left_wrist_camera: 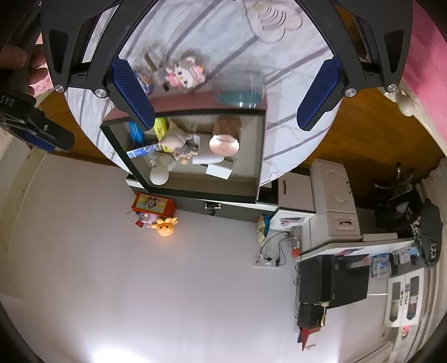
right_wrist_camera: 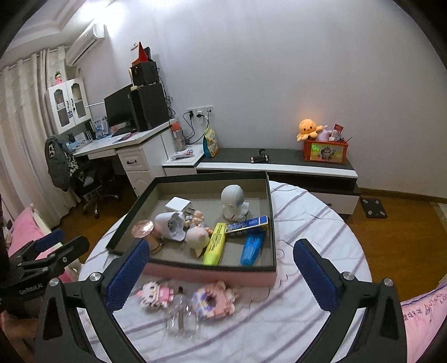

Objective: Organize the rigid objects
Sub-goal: 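Withdraw both tools from the box toward the remaining objects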

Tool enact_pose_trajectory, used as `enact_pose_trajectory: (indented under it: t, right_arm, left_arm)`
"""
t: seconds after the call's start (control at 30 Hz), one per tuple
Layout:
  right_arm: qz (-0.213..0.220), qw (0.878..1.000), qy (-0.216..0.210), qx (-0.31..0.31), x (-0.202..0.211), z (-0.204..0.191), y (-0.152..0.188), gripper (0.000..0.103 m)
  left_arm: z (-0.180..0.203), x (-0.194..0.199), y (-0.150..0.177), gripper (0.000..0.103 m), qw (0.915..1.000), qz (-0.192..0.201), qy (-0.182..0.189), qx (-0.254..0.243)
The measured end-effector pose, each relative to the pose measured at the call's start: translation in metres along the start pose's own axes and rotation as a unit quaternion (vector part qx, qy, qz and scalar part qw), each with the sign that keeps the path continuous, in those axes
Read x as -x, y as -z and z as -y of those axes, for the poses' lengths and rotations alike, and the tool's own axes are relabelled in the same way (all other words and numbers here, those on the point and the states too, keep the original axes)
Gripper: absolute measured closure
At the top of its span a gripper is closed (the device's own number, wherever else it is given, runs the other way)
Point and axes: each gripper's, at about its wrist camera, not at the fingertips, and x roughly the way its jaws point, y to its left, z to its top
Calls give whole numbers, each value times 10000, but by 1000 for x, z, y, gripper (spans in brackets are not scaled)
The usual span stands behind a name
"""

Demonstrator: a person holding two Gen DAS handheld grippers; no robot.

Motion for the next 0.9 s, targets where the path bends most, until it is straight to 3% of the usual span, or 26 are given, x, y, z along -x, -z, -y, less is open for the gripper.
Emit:
enact_pose_trajectory:
  t: [0.43,0.9]
  right_arm:
    - [-285,9995,43,-104,29,-2,54,0]
    - [-353,9993,26,-84,35,-5,63,0]
  left_arm:
    - [7,30,49,0,9995,-302,36,15]
    - [9,39,57,0,9995,-307,33,-9]
